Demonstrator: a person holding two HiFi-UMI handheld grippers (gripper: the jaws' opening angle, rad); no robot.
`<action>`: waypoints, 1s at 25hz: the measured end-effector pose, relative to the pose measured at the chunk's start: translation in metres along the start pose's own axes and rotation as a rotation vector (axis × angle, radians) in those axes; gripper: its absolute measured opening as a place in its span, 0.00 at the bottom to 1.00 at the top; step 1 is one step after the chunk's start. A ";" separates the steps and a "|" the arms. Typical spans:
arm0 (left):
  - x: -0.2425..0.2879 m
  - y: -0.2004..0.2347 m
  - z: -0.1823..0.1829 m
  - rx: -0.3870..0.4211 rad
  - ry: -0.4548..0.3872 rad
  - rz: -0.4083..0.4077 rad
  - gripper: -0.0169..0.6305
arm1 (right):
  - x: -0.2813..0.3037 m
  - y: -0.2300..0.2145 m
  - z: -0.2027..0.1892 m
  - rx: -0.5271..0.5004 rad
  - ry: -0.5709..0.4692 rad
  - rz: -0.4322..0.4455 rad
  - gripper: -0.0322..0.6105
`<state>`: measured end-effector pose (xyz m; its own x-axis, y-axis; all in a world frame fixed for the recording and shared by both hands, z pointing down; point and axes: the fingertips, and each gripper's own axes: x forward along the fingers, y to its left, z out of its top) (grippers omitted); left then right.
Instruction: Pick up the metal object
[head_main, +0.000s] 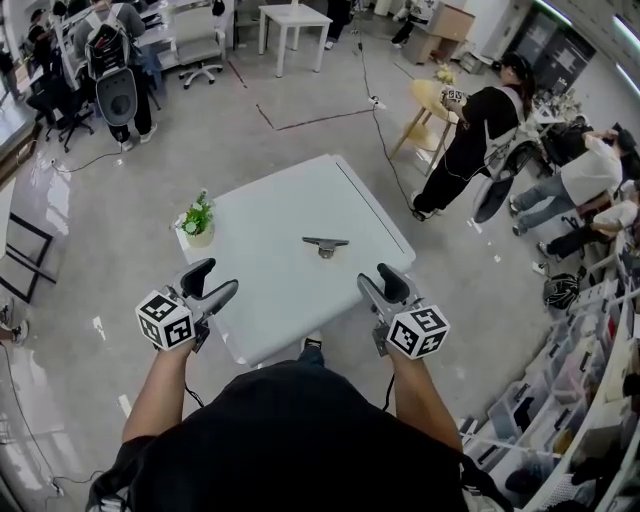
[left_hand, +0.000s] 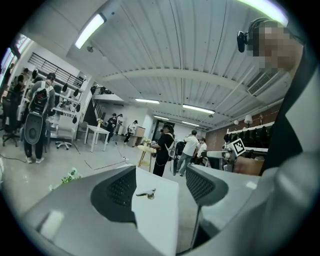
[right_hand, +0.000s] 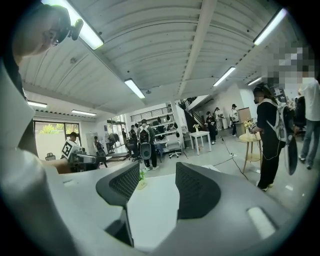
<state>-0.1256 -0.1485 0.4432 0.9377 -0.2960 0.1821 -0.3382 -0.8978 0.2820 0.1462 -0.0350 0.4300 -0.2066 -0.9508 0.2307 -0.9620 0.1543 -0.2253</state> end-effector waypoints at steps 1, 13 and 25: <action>0.005 0.002 0.001 -0.004 0.000 0.000 0.49 | 0.004 -0.004 0.002 0.002 0.001 0.002 0.45; 0.056 0.023 0.014 -0.003 0.014 0.011 0.49 | 0.047 -0.051 0.013 0.014 0.026 0.024 0.45; 0.080 0.035 0.010 -0.032 0.017 0.040 0.49 | 0.070 -0.082 0.014 0.024 0.060 0.052 0.45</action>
<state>-0.0616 -0.2068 0.4585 0.9217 -0.3260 0.2101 -0.3785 -0.8741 0.3044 0.2131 -0.1177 0.4517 -0.2668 -0.9239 0.2741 -0.9453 0.1955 -0.2612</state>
